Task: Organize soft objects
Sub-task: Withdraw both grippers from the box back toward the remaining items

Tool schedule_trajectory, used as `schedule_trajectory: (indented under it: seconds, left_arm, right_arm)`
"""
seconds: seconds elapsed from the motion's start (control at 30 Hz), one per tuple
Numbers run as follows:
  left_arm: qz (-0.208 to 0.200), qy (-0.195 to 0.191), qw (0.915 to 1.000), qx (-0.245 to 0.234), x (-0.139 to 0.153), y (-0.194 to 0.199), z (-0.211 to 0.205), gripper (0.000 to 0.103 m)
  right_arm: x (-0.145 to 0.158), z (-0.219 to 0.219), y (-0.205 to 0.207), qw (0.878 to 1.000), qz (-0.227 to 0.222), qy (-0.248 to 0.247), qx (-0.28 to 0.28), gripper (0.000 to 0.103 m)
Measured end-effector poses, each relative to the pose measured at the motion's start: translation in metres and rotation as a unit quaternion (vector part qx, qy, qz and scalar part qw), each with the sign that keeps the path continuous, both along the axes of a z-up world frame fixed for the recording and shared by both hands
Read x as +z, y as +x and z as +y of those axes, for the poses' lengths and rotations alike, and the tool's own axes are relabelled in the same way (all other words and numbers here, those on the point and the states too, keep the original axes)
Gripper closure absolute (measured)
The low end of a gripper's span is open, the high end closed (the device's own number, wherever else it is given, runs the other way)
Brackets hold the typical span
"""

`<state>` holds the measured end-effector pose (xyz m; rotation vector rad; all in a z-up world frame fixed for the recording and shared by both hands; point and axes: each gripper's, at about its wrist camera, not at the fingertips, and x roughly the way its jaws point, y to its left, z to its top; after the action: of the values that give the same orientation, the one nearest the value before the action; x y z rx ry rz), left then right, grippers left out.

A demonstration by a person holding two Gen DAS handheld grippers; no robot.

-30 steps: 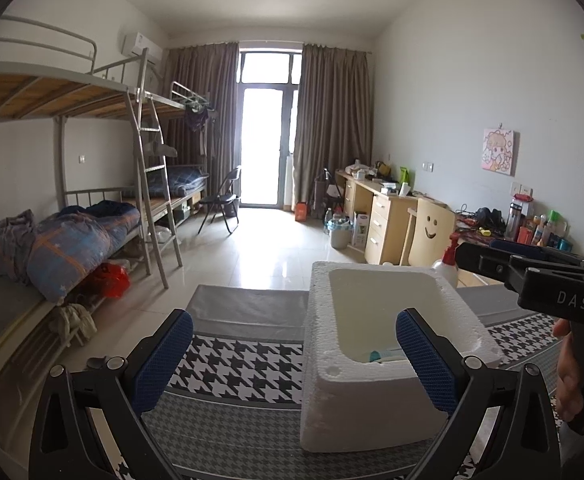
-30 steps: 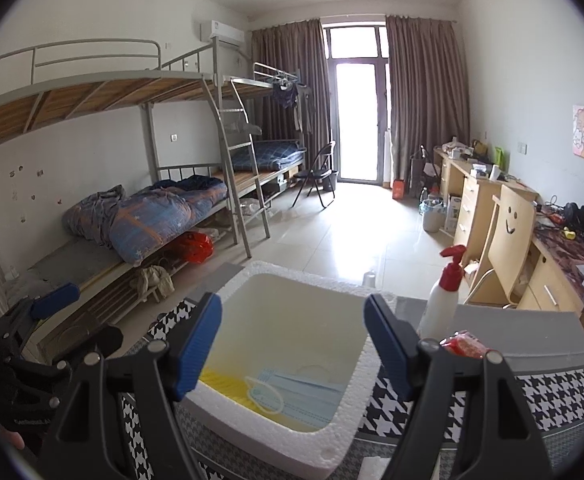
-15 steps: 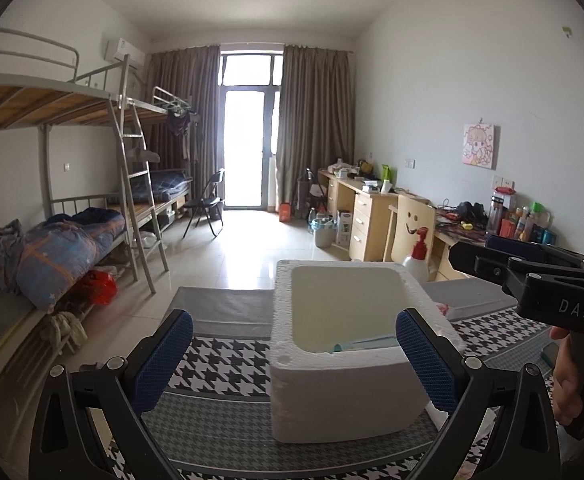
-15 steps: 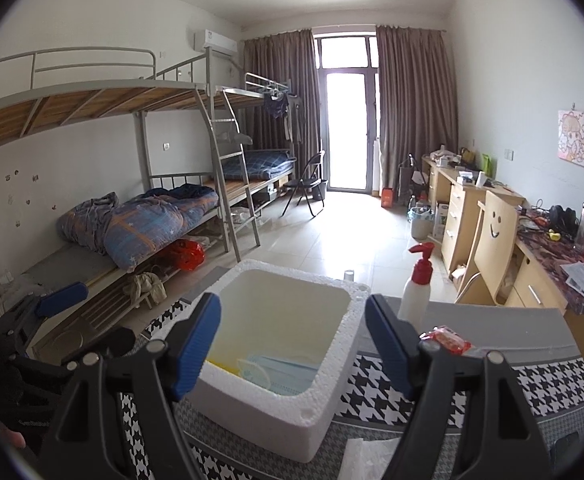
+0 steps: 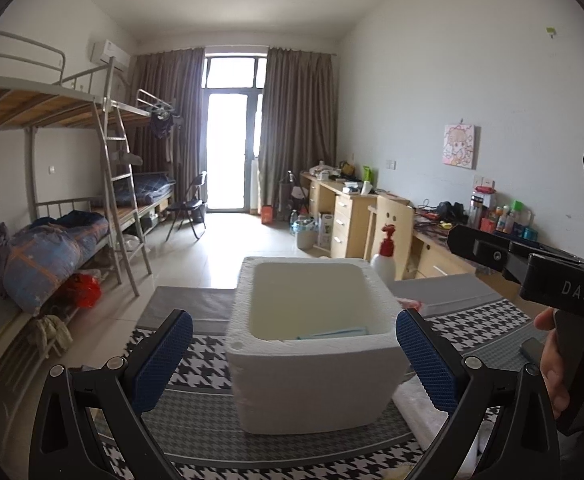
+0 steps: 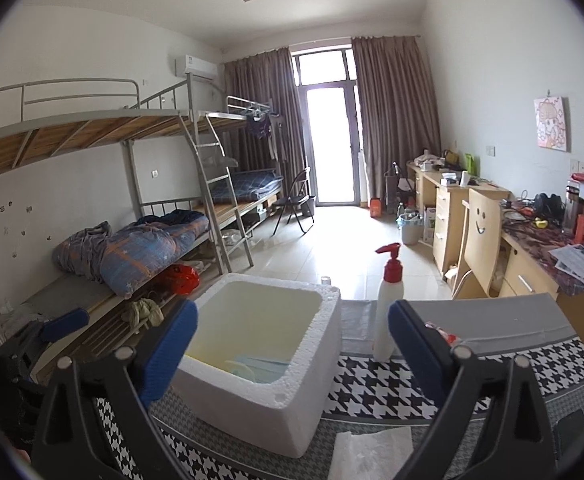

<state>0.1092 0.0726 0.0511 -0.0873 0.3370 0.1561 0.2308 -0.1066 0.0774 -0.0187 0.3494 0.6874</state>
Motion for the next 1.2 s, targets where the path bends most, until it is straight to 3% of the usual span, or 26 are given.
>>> schedule_trajectory:
  seconds: [0.97, 1.2]
  left_arm:
    - [-0.011, -0.007, 0.9987, -0.05, -0.017, -0.015, -0.039, 0.001]
    - [-0.005, -0.002, 0.9976, -0.069, -0.025, -0.018, -0.049, 0.001]
  right_arm:
    - [-0.017, -0.057, -0.016, 0.999, -0.004, -0.001, -0.046, 0.005]
    - [-0.033, -0.065, -0.023, 0.998, -0.002, -0.012, -0.059, 0.005]
